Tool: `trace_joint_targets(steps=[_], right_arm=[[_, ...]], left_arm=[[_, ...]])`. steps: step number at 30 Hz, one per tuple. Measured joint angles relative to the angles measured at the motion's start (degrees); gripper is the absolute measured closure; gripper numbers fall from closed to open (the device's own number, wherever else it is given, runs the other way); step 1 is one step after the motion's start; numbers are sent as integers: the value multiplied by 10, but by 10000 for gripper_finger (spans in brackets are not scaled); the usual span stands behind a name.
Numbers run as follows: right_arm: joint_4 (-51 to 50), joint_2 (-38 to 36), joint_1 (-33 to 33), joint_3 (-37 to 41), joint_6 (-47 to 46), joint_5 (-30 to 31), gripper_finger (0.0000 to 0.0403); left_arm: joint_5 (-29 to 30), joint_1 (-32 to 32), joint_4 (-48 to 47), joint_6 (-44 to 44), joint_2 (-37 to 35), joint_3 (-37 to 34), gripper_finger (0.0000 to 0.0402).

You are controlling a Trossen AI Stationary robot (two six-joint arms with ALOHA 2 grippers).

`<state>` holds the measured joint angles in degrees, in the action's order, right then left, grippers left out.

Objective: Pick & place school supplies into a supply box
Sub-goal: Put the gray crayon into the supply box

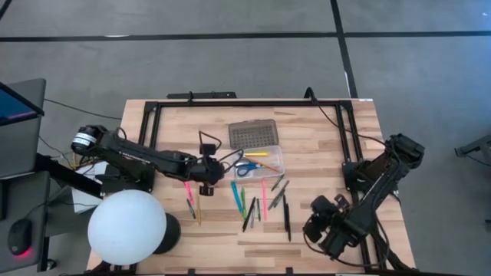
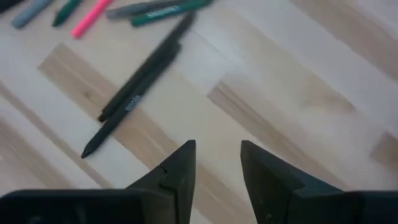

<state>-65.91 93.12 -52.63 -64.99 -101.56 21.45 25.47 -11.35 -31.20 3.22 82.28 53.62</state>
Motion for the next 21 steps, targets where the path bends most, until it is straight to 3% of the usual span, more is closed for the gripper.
trace_joint_targets(steps=[8,21], right_arm=[[-48,13,-39,0,-139,-61,285],[-33,94,-58,0,-186,-150,285]], left_arm=[[23,-11,30,-39,1,-54,330],[54,-11,77,-43,1,-73,330]])
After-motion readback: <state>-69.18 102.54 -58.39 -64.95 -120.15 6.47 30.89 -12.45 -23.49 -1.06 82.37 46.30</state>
